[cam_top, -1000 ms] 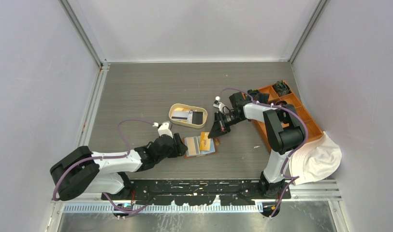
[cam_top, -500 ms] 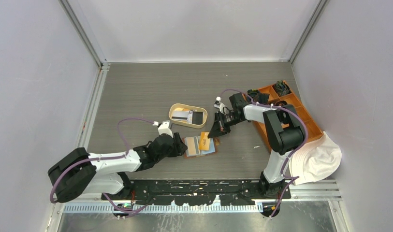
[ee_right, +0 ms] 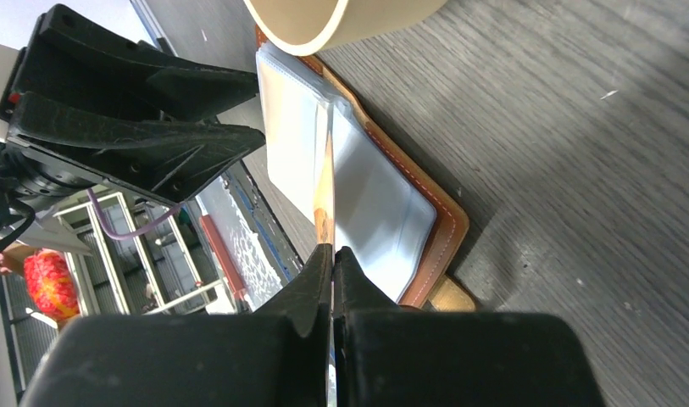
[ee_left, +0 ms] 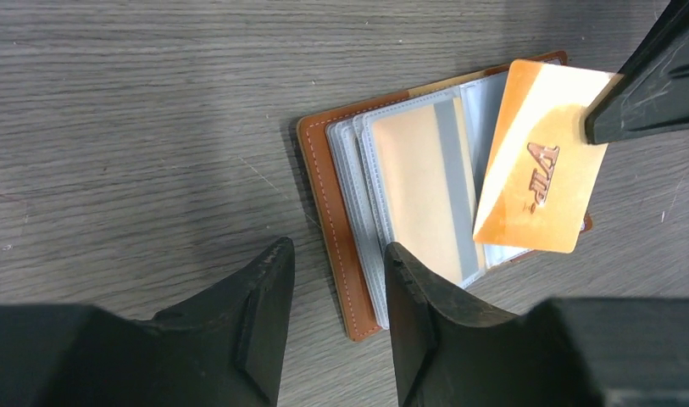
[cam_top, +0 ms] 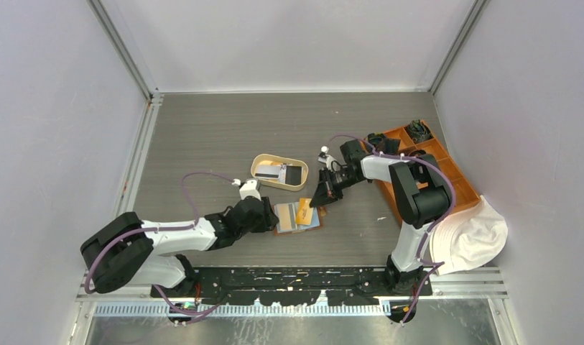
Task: Put the credit cards into the card holder
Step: Insert the credit card into the card holder.
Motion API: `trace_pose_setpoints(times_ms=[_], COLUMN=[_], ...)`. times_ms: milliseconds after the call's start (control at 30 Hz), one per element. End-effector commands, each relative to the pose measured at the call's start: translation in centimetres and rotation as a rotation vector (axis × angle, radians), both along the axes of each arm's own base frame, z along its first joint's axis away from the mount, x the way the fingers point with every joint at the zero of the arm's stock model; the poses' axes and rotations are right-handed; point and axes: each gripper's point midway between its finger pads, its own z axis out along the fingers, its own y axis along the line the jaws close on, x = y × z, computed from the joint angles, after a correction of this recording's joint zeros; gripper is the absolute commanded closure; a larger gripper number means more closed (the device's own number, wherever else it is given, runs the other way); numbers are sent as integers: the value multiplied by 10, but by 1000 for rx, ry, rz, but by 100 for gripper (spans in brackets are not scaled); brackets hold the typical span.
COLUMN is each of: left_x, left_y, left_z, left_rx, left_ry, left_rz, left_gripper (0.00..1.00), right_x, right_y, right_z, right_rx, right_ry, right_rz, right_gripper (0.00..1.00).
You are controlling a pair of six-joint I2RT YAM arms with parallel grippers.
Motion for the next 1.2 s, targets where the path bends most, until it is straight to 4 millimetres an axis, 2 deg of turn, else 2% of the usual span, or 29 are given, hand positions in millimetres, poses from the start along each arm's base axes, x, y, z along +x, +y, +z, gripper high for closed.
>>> trace_pose_setpoints(times_ms=[0,467,600,767,1167], left_x=[7,8,8,8,6], left_y=[-1,0,1,2,-2], left_z=[1,-7,-7,-6,-5], left_rx=[32,50,57,54,40], left_ry=[-3,17,19,17,22], left_rz=[14,14,15,17,-1], left_gripper=[56,61,61,62,63], right_x=[-2,-5,7,19,20], right_y=[5,8,-1,-9,-9], right_z=[0,-2,0,10,6], right_rx=[2,16,-56,-48,-46], right_ry=[-1,28,-57,-121,-114], right_rz=[33,34,-5,-84,-81], right_gripper=[99,99,99,99,99])
